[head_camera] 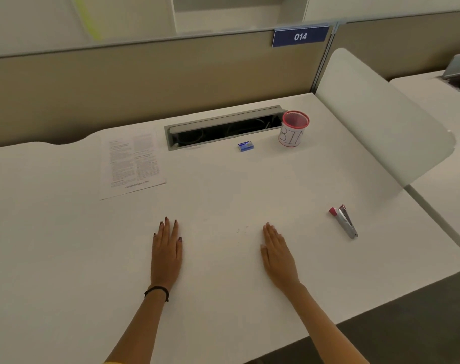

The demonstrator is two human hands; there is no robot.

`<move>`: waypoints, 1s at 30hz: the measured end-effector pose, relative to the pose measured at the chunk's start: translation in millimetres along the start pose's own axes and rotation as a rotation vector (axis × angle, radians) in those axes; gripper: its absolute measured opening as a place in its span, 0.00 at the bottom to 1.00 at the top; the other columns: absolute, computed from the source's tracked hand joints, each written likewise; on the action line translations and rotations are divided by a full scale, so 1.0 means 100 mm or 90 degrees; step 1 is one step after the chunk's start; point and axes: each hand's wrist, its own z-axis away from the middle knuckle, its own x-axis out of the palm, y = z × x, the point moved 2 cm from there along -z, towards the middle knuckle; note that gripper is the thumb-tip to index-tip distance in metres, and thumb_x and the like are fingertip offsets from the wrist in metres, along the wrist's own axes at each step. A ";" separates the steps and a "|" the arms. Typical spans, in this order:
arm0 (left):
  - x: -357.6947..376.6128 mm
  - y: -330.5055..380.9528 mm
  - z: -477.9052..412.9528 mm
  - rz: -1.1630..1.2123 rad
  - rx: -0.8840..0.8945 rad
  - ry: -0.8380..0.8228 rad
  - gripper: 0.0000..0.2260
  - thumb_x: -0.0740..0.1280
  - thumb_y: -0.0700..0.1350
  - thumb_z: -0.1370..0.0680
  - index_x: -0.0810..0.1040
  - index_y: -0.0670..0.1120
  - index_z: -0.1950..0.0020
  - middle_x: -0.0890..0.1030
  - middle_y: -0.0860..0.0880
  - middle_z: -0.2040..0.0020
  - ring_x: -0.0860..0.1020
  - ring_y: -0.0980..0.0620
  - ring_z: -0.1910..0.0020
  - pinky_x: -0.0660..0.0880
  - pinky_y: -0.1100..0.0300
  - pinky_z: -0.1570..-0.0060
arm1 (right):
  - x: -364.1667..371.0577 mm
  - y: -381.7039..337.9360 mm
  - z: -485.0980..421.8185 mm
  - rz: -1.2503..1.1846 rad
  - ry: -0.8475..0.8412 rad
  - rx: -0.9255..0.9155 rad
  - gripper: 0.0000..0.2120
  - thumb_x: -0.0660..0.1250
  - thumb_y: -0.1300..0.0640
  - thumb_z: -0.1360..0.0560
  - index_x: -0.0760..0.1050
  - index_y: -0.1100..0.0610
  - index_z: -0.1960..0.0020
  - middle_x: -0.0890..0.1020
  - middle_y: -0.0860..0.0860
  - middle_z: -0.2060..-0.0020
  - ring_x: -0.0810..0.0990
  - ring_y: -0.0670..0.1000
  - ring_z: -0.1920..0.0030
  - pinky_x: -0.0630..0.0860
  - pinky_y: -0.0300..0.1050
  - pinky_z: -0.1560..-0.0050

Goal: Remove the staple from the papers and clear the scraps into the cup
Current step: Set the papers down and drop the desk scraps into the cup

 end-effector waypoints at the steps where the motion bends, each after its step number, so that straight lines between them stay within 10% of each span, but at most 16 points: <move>1: -0.03 -0.07 0.02 -0.003 -0.017 0.002 0.25 0.42 0.52 0.21 0.53 0.44 0.25 0.53 0.44 0.24 0.51 0.48 0.26 0.51 0.49 0.28 | 0.06 -0.09 -0.03 0.005 -0.013 -0.020 0.38 0.27 0.38 0.27 0.48 0.59 0.26 0.48 0.47 0.27 0.46 0.45 0.26 0.34 0.30 0.30; 13: -0.18 -0.25 0.08 -0.026 -0.058 0.004 0.26 0.43 0.51 0.21 0.57 0.42 0.26 0.59 0.42 0.26 0.58 0.45 0.27 0.54 0.49 0.29 | 0.27 -0.87 -0.56 -0.169 -0.116 -0.073 0.24 0.48 0.53 0.18 0.47 0.53 0.25 0.50 0.46 0.25 0.46 0.41 0.26 0.44 0.36 0.28; 30: -0.17 -0.36 -0.11 -0.041 -0.042 -0.003 0.26 0.42 0.52 0.21 0.58 0.42 0.26 0.59 0.42 0.26 0.56 0.46 0.27 0.52 0.49 0.28 | 0.33 -0.66 -0.50 0.064 -0.210 -0.361 0.25 0.40 0.46 0.20 0.48 0.52 0.25 0.51 0.44 0.25 0.46 0.40 0.26 0.42 0.38 0.26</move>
